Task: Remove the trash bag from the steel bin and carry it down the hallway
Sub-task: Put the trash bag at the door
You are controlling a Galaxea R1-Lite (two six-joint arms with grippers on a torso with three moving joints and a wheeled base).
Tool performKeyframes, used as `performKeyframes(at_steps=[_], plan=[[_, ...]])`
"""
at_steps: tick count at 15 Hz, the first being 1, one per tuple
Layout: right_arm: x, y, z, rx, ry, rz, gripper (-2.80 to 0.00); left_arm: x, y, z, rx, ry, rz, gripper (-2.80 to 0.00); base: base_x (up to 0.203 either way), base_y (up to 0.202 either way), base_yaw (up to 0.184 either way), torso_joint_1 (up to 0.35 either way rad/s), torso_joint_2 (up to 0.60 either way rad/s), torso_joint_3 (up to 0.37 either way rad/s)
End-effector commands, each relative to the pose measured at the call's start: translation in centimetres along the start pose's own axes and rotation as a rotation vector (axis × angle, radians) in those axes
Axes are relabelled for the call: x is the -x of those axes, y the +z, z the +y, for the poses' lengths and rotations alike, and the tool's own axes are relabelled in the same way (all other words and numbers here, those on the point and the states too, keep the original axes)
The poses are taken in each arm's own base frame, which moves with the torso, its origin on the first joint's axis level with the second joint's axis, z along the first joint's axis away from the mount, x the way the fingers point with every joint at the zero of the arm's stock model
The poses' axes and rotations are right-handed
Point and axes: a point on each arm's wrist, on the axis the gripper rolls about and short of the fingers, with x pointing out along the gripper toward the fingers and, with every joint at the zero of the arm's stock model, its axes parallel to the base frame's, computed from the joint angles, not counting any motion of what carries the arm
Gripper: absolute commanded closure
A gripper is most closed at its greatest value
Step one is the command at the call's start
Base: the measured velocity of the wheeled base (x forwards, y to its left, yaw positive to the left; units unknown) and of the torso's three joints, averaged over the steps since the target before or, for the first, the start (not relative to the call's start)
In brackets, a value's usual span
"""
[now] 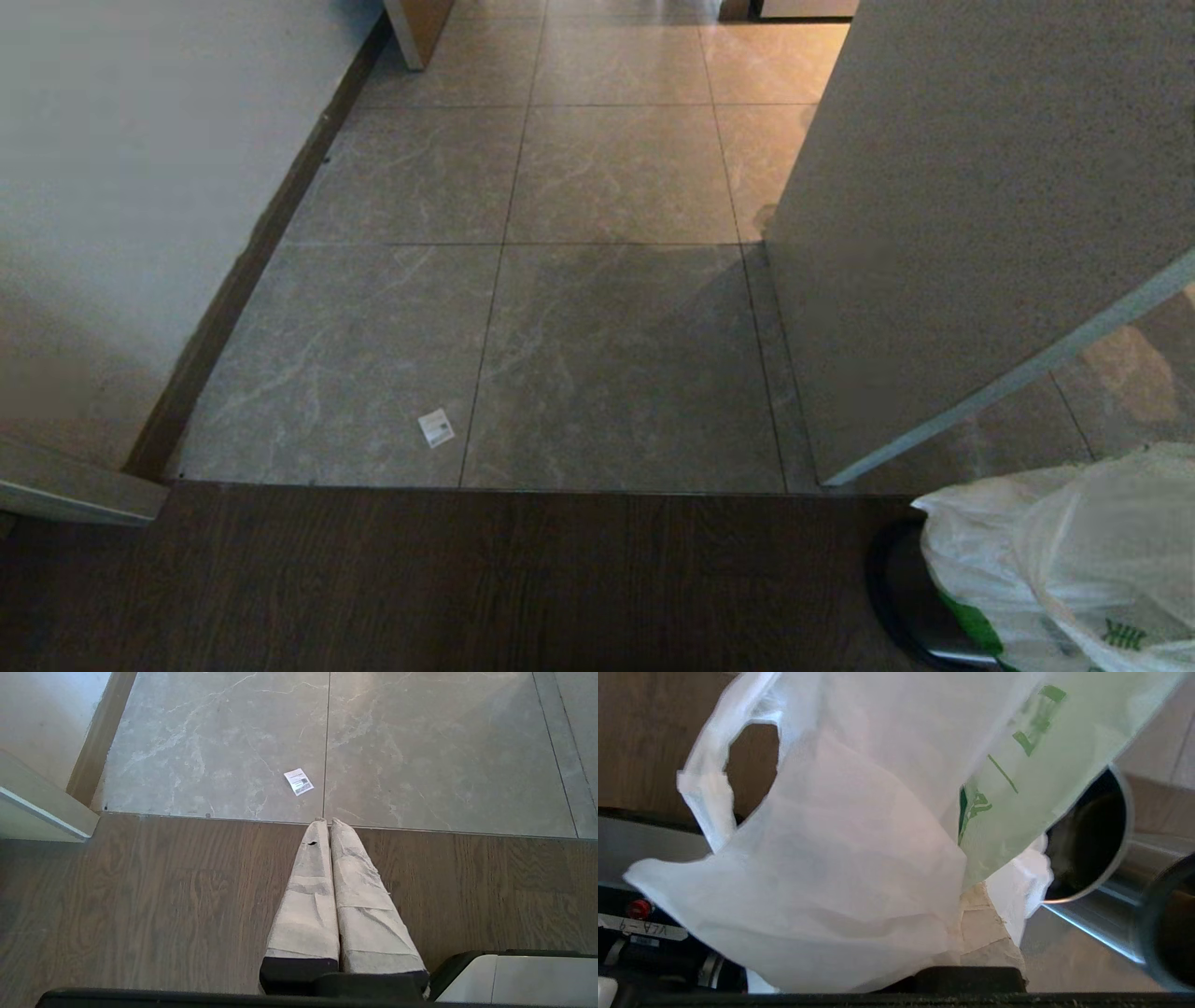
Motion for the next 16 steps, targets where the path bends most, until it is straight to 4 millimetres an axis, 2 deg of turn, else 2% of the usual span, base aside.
performKeyframes(at_steps=[1,2,4,9,11,16], plan=[[1.4,-4.9,2.2,0.014,-0.073,-0.086,0.00,0.0,0.0,0.0,0.000,0.000,0.000,0.00,0.000,0.000,0.000,0.000,0.00,0.000],[1.4,-6.6,2.6,0.006,-0.109,-0.116,0.00,0.0,0.0,0.0,0.000,0.000,0.000,0.00,0.000,0.000,0.000,0.000,0.00,0.000],[1.9,-8.1,3.0,0.008,-0.118,-0.259,0.00,0.0,0.0,0.0,0.000,0.000,0.000,0.00,0.000,0.000,0.000,0.000,0.00,0.000],[3.0,-9.6,3.4,-0.040,-0.152,-0.486,0.00,0.0,0.0,0.0,0.000,0.000,0.000,0.00,0.000,0.000,0.000,0.000,0.00,0.000],[2.8,-10.4,3.5,-0.145,-0.127,-0.447,0.00,0.0,0.0,0.0,0.000,0.000,0.000,0.00,0.000,0.000,0.000,0.000,0.00,0.000],[2.9,-10.3,3.5,-0.138,-0.134,-0.453,0.00,0.0,0.0,0.0,0.000,0.000,0.000,0.00,0.000,0.000,0.000,0.000,0.00,0.000]])
